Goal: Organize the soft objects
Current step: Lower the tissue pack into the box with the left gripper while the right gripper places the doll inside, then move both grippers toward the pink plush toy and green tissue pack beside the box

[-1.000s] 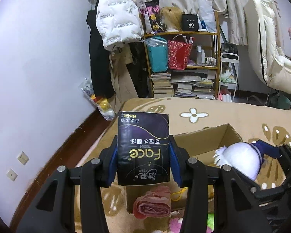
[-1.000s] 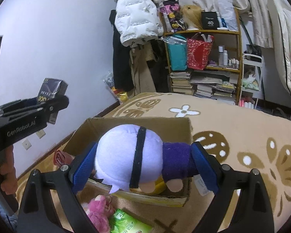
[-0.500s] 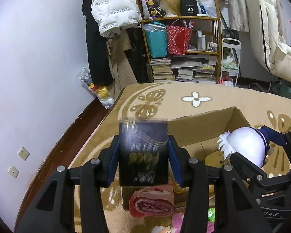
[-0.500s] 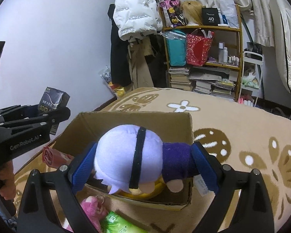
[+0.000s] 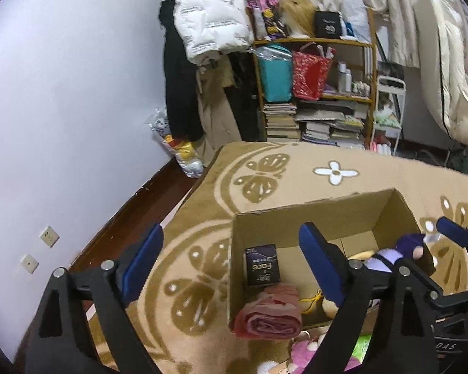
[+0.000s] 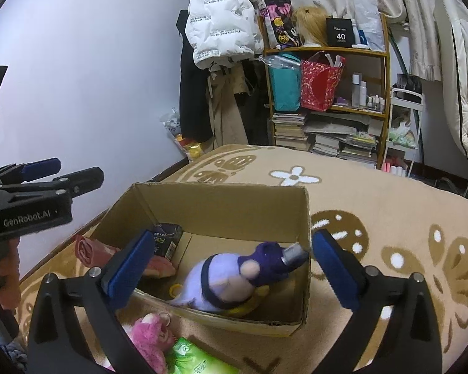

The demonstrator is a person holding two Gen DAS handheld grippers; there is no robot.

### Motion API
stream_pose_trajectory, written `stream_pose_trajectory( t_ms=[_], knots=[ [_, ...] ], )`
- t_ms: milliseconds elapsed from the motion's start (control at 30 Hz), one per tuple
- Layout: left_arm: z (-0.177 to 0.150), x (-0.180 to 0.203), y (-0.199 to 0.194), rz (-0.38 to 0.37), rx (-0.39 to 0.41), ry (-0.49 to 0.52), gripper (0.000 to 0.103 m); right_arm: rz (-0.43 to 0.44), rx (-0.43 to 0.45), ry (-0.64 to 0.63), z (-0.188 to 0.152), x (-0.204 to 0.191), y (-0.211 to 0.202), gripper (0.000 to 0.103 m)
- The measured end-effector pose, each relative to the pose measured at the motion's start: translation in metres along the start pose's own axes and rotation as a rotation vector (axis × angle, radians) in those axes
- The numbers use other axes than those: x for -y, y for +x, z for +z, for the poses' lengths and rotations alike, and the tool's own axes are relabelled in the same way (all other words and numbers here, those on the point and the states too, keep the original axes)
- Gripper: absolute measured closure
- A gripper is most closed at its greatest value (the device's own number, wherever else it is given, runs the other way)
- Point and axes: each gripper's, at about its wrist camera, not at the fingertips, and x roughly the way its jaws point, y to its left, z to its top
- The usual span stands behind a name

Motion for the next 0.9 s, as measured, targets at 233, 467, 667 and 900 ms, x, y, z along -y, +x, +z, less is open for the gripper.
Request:
stream_pose_trajectory(
  t_ms=[233, 467, 667, 900],
  knots=[
    [-0.004, -0.022, -0.018, -0.011, 0.027, -0.088, 0.001, -0.014, -0.003, 0.004, -0.001, -0.003, -0.011, 0.0],
    [-0.012, -0.035, -0.035, -0.026, -0.008, -0.133, 0.001, -0.013, -0.011, 0.022, -0.007, -0.006, -0.031, 0.0],
    [-0.02, -0.034, -0.048, -0.042, -0.054, -0.102, 0.001, -0.018, -0.032, 0.02, -0.012, -0.014, -0.045, 0.0],
    [-0.035, -0.024, -0.055, -0.064, -0.107, -0.07, 0.001, -0.057, -0.037, -0.009, -0.022, -0.028, -0.065, 0.0]
  ],
)
